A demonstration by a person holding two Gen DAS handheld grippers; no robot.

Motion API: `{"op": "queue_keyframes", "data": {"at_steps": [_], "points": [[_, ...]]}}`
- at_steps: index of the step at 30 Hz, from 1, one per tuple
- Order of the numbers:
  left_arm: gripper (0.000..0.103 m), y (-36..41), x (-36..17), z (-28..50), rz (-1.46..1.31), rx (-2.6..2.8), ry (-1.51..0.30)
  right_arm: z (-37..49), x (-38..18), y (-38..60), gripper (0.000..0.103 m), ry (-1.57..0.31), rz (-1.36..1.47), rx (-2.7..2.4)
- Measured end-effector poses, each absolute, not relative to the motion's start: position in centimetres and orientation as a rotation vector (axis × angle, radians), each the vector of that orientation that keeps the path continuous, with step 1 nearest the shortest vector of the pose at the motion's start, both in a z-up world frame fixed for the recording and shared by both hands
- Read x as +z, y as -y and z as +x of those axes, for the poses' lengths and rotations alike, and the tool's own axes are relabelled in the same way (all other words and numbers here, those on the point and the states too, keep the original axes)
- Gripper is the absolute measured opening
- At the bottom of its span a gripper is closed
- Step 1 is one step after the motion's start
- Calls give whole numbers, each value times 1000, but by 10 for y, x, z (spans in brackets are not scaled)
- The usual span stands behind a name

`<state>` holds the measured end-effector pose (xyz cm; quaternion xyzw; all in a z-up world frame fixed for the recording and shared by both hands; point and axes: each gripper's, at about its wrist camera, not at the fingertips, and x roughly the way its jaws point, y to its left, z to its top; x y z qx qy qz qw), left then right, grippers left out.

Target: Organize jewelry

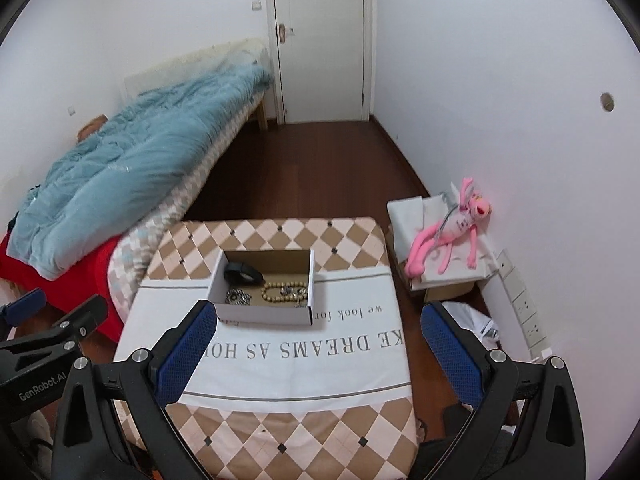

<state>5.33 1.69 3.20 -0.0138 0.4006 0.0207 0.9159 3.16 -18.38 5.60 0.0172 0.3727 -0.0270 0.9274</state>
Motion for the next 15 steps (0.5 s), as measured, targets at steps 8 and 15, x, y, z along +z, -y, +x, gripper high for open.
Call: {"op": "queue_keyframes", "data": {"at_steps": [8,15], "points": [[103,-20,57,30,-50,23,-790,3,81,178,103,-731,35,-33],[103,-20,61,22,-50,24,-793,-7,89,181,103,-725,48,-23]]}}
